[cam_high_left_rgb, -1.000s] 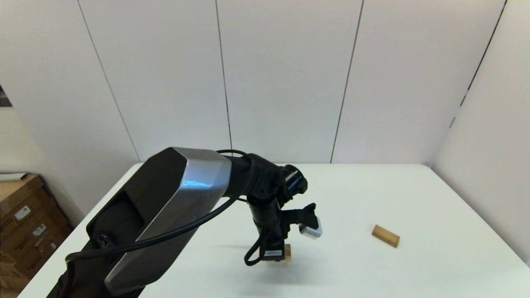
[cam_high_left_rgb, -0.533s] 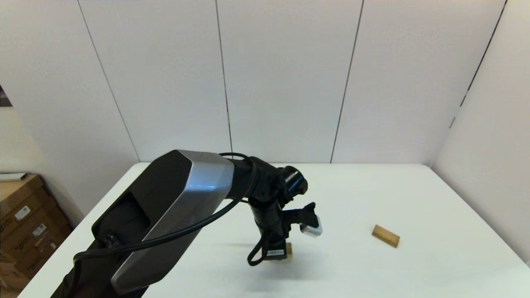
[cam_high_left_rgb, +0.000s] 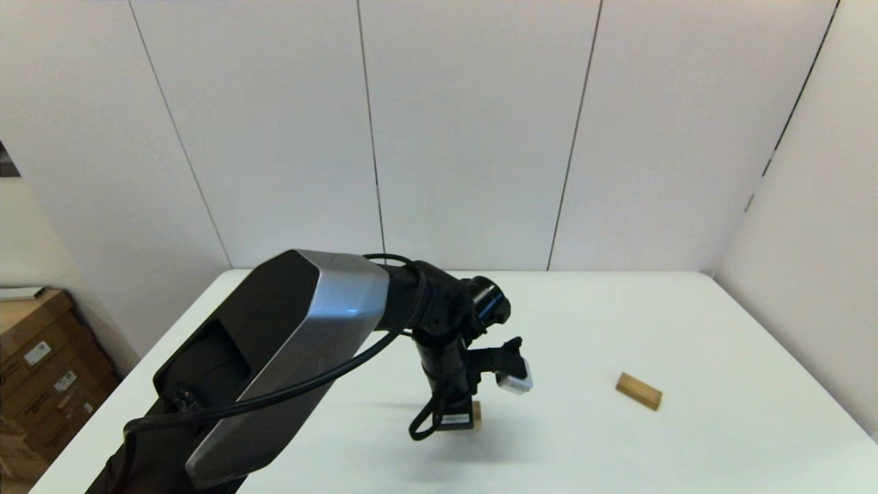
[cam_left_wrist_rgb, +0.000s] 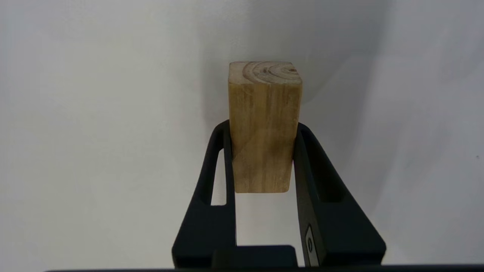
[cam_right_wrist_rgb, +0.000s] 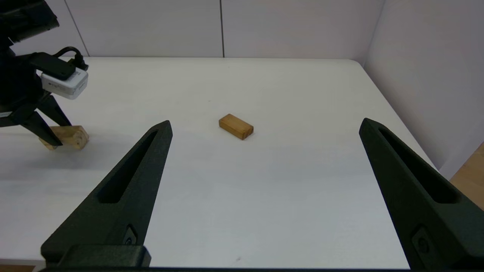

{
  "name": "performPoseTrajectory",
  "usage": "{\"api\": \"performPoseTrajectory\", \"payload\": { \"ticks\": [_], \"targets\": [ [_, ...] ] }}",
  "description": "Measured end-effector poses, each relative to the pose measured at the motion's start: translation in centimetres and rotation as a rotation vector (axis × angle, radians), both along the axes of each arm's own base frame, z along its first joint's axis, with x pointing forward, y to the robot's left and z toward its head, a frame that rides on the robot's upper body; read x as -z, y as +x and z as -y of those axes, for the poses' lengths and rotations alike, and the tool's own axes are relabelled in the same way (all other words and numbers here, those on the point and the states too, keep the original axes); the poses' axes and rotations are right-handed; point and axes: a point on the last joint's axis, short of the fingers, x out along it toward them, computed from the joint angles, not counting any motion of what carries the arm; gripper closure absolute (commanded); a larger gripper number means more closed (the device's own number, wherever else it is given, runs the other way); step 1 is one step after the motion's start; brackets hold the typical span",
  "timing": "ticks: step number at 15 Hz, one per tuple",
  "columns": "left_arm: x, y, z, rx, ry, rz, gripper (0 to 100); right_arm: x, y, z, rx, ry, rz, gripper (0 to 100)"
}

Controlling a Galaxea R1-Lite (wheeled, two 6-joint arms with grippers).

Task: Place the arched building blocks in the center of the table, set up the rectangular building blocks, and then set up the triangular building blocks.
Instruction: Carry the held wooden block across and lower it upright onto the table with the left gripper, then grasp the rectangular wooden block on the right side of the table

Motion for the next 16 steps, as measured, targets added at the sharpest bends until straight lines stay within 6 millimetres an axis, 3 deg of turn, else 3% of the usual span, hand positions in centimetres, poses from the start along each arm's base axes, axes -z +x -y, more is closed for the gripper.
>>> {"api": "performPoseTrajectory", "payload": {
  "ticks": [4, 5, 16],
  "targets": [
    [0.0, 0.0, 0.0, -0.003, 0.014, 0.014, 100, 0.0, 0.0, 0.0, 0.000, 0.000, 0.000, 0],
    [0.0, 0.0, 0.0, -0.002, 0.014, 0.014, 0, 0.0, 0.0, 0.0, 0.000, 0.000, 0.000, 0],
    [-1.0, 0.1, -0.3, -0.009, -0.001, 0.026, 0, 0.0, 0.0, 0.0, 0.000, 0.000, 0.000, 0]
  ]
}}
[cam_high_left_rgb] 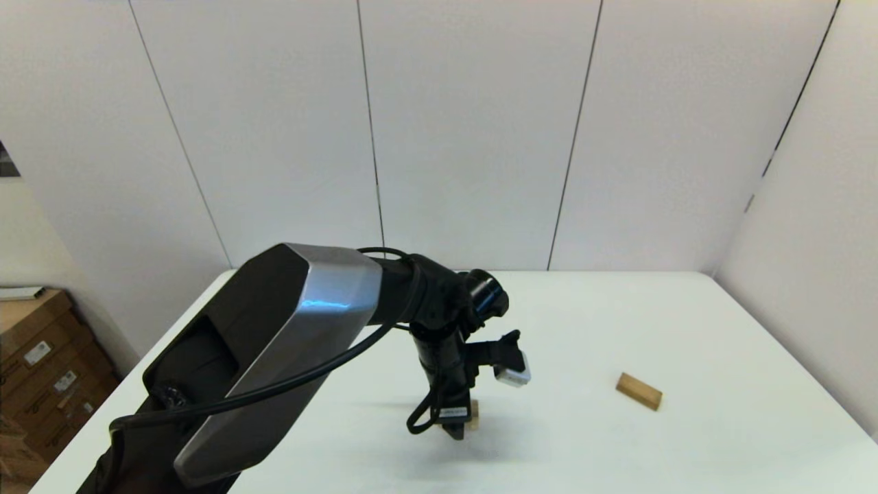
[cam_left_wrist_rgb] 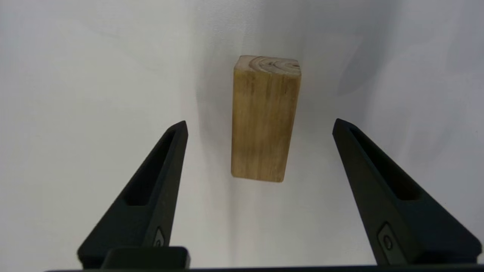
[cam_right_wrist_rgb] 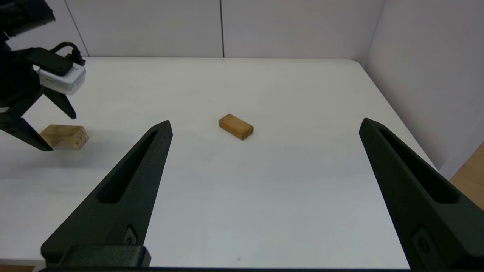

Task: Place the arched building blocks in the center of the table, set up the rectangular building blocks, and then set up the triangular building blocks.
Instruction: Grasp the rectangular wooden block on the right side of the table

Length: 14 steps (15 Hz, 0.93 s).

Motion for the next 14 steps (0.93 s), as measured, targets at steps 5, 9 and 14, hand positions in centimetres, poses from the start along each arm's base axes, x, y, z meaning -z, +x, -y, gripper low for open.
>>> {"api": "performPoseTrajectory", "payload": {
  "ticks": [5, 9, 14],
  "targets": [
    [-4.7, 0.5, -1.7, -0.126, -0.079, 0.053, 0, 0.0, 0.0, 0.0, 0.000, 0.000, 0.000, 0],
    [-12.5, 0.0, -5.9, -0.404, -0.163, 0.194, 0, 0.0, 0.0, 0.0, 0.000, 0.000, 0.000, 0],
    [-22.2, -4.5, -15.4, -0.696, -0.230, 0.424, 0, 0.0, 0.0, 0.0, 0.000, 0.000, 0.000, 0]
  ]
}}
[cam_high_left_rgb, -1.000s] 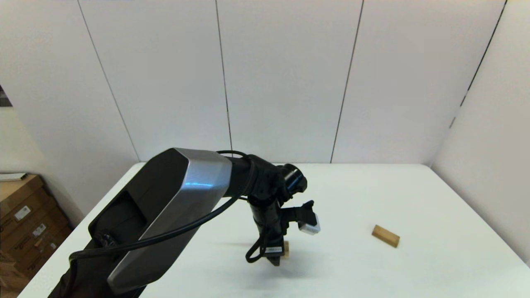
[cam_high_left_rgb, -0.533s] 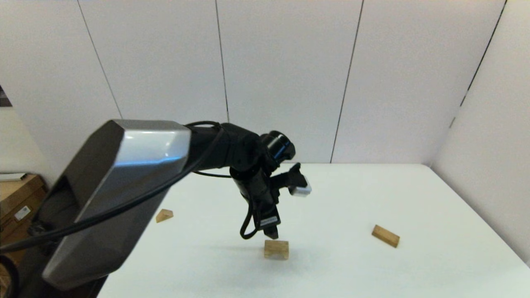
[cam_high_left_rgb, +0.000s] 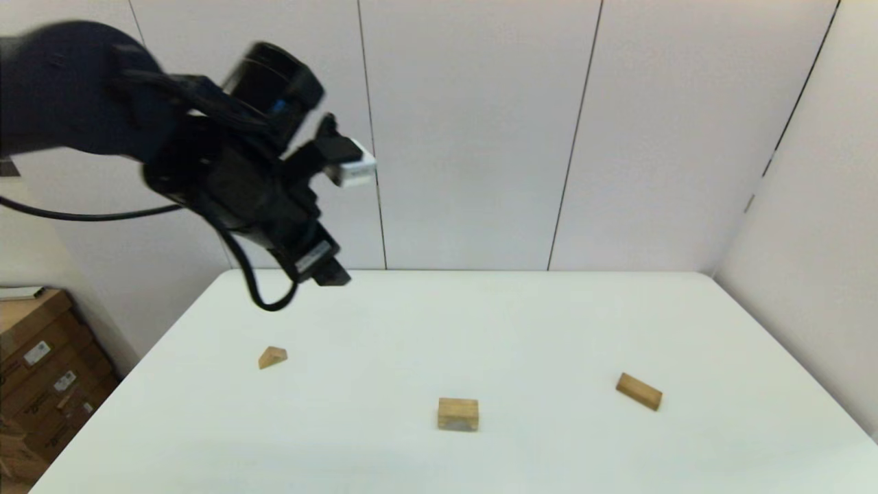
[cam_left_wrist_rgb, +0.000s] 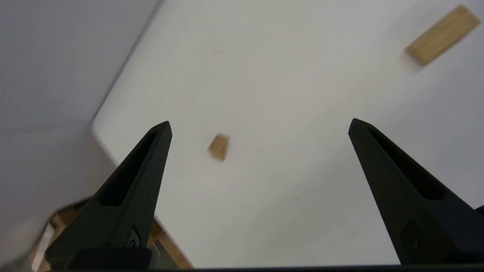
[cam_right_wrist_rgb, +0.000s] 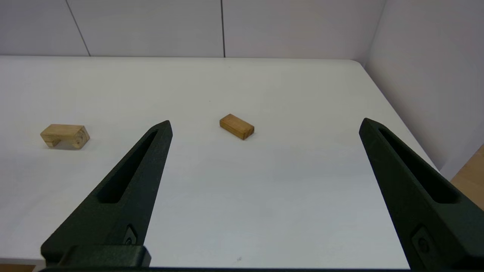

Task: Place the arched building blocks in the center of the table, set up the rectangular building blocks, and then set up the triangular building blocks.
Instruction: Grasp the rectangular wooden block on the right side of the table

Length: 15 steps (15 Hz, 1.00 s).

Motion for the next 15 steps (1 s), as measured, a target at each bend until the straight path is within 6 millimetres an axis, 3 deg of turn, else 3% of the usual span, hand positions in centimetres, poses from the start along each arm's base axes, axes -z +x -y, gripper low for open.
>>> {"api": "performPoseTrajectory", "payload": {
  "ticks": [3, 6, 8, 10, 15],
  "targets": [
    [-4.5, -5.2, -7.6, -0.181, -0.053, 0.132, 0, 0.0, 0.0, 0.0, 0.000, 0.000, 0.000, 0],
    [-5.3, -12.2, -13.1, -0.351, -0.074, 0.213, 0, 0.0, 0.0, 0.0, 0.000, 0.000, 0.000, 0],
    [-3.9, -16.9, -15.2, -0.453, -0.080, 0.240, 0, 0.0, 0.0, 0.0, 0.000, 0.000, 0.000, 0],
    [-1.6, -20.5, -16.0, -0.517, -0.097, 0.258, 0, 0.0, 0.0, 0.0, 0.000, 0.000, 0.000, 0],
    [4.4, -25.0, -16.4, -0.534, -0.117, 0.366, 0, 0.0, 0.0, 0.0, 0.000, 0.000, 0.000, 0]
  ]
}}
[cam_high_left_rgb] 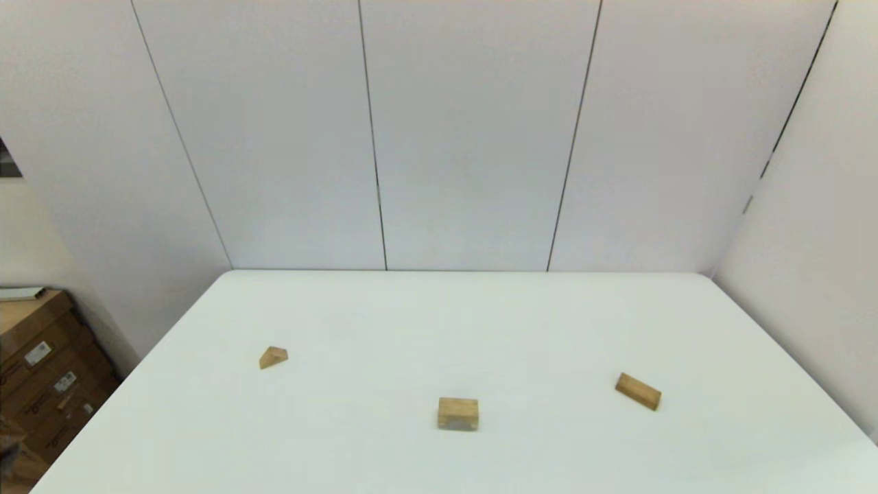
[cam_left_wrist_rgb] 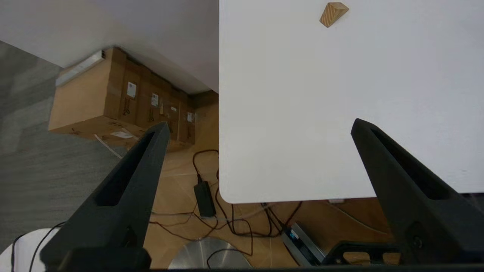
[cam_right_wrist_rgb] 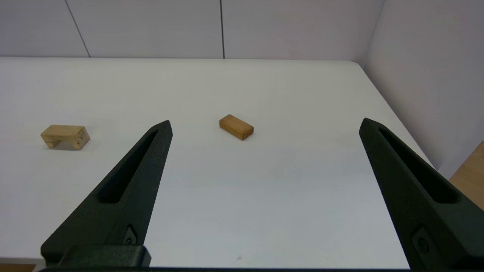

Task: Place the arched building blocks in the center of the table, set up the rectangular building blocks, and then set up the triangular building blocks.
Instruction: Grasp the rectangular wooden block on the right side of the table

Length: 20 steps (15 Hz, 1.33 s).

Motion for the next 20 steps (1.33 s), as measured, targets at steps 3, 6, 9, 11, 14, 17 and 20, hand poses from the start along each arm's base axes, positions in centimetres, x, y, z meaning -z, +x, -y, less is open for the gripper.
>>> {"api": "performPoseTrajectory", "payload": {
  "ticks": [3, 6, 9, 11, 14, 17, 20],
  "targets": [
    [3.0, -1.8, -0.1, 0.004, 0.010, 0.029, 0, 0.0, 0.0, 0.0, 0.000, 0.000, 0.000, 0],
    [5.2, -2.9, -0.1, 0.004, 0.009, 0.076, 0, 0.0, 0.0, 0.0, 0.000, 0.000, 0.000, 0],
    [6.7, -3.7, -0.1, 0.013, 0.006, 0.150, 0, 0.0, 0.0, 0.0, 0.000, 0.000, 0.000, 0],
    [7.7, -4.3, -0.1, 0.031, -0.002, 0.171, 0, 0.0, 0.0, 0.0, 0.000, 0.000, 0.000, 0],
    [9.1, -5.2, -0.1, 0.033, -0.012, 0.204, 0, 0.0, 0.0, 0.0, 0.000, 0.000, 0.000, 0],
    [10.7, -5.6, -0.1, 0.020, -0.031, 0.248, 0, 0.0, 0.0, 0.0, 0.000, 0.000, 0.000, 0],
    [12.3, -5.2, -0.1, 0.014, -0.042, 0.343, 0, 0.0, 0.0, 0.0, 0.000, 0.000, 0.000, 0]
  ]
}}
